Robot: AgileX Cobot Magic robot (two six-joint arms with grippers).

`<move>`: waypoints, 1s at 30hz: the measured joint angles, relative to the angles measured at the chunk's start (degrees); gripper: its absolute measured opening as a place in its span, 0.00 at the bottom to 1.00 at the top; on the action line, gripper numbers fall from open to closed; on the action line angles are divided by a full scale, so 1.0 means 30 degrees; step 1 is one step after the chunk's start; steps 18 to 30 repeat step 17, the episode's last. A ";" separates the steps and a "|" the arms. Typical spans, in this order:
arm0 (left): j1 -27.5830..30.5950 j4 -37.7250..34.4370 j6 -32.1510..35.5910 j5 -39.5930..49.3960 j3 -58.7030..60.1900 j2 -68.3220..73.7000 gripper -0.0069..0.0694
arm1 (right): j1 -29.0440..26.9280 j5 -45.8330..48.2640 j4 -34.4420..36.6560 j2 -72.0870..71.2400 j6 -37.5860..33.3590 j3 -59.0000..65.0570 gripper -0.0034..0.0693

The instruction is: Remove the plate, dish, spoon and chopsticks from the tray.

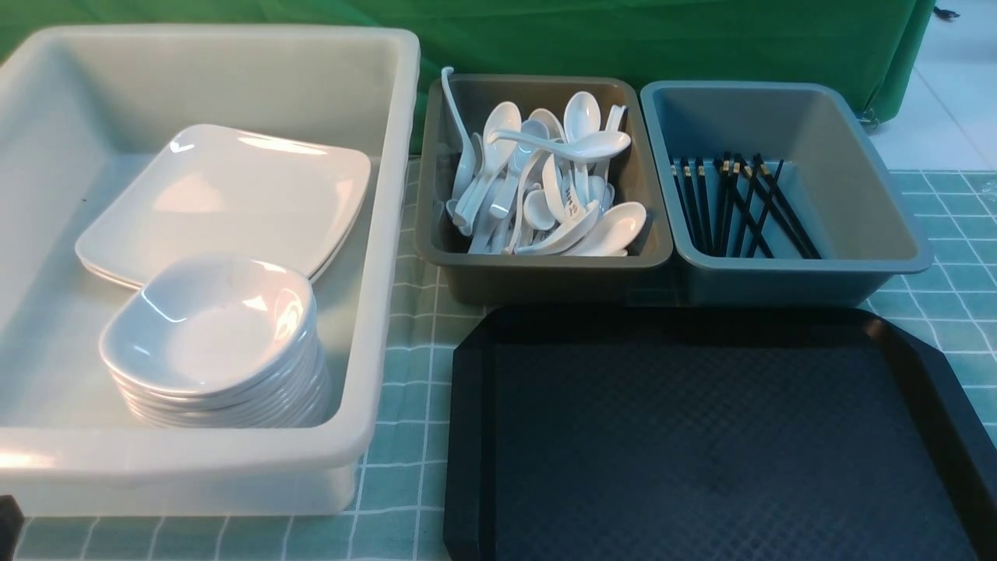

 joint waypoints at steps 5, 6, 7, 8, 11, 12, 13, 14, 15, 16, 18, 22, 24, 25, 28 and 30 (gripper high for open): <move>0.0000 0.0000 0.0019 0.0000 0.0000 0.0000 0.11 | 0.0000 0.0000 0.0000 0.0000 0.0000 0.0000 0.31; 0.0000 0.0000 0.0019 0.0000 0.0000 0.0000 0.11 | 0.0000 0.0000 0.0000 0.0000 0.0000 0.0000 0.31; 0.0000 0.0000 0.0019 0.0000 0.0000 0.0000 0.11 | 0.0000 0.0000 0.0000 0.0000 0.0000 0.0000 0.31; 0.0000 0.0000 0.0019 0.0000 0.0000 0.0000 0.11 | 0.0000 0.0000 0.0000 0.0000 0.0000 0.0000 0.32; 0.0000 0.0000 0.0019 0.0000 0.0000 0.0000 0.11 | 0.0000 0.0000 0.0000 0.0000 0.0000 0.0000 0.32; 0.0000 0.0000 0.0019 0.0000 0.0000 0.0000 0.11 | 0.0000 0.0000 0.0000 0.0000 0.0000 0.0000 0.32; 0.0000 0.0000 0.0019 0.0000 0.0000 0.0000 0.11 | 0.0000 0.0000 0.0000 0.0000 0.0000 0.0000 0.32; 0.0000 0.0000 0.0019 0.0000 0.0000 0.0000 0.11 | 0.0000 0.0000 0.0000 0.0000 0.0000 0.0000 0.32; 0.0000 0.0000 0.0019 0.0000 0.0000 0.0000 0.11 | 0.0000 0.0000 0.0000 0.0000 0.0000 0.0000 0.33; 0.0000 0.0000 0.0019 0.0000 0.0000 0.0000 0.11 | 0.0000 0.0000 0.0000 0.0000 0.0000 0.0000 0.33; 0.0000 0.0000 0.0019 0.0000 0.0000 0.0000 0.11 | 0.0000 0.0000 0.0000 0.0000 0.0000 0.0000 0.33; 0.0000 0.0000 0.0019 0.0000 0.0000 0.0000 0.11 | 0.0000 0.0000 0.0000 0.0000 0.0000 0.0000 0.33; 0.0000 0.0000 0.0019 0.0000 0.0000 0.0000 0.11 | 0.0000 0.0000 0.0000 0.0000 0.0000 0.0000 0.33; 0.0000 0.0000 0.0019 0.0000 0.0000 0.0000 0.11 | 0.0000 0.0000 0.0000 0.0000 0.0000 0.0000 0.33; 0.0000 0.0000 0.0019 0.0000 0.0000 0.0000 0.11 | 0.0000 0.0000 0.0000 0.0000 0.0000 0.0000 0.33; 0.0000 0.0000 0.0019 0.0000 0.0000 0.0000 0.11 | 0.0000 0.0000 0.0000 0.0000 0.0000 0.0000 0.33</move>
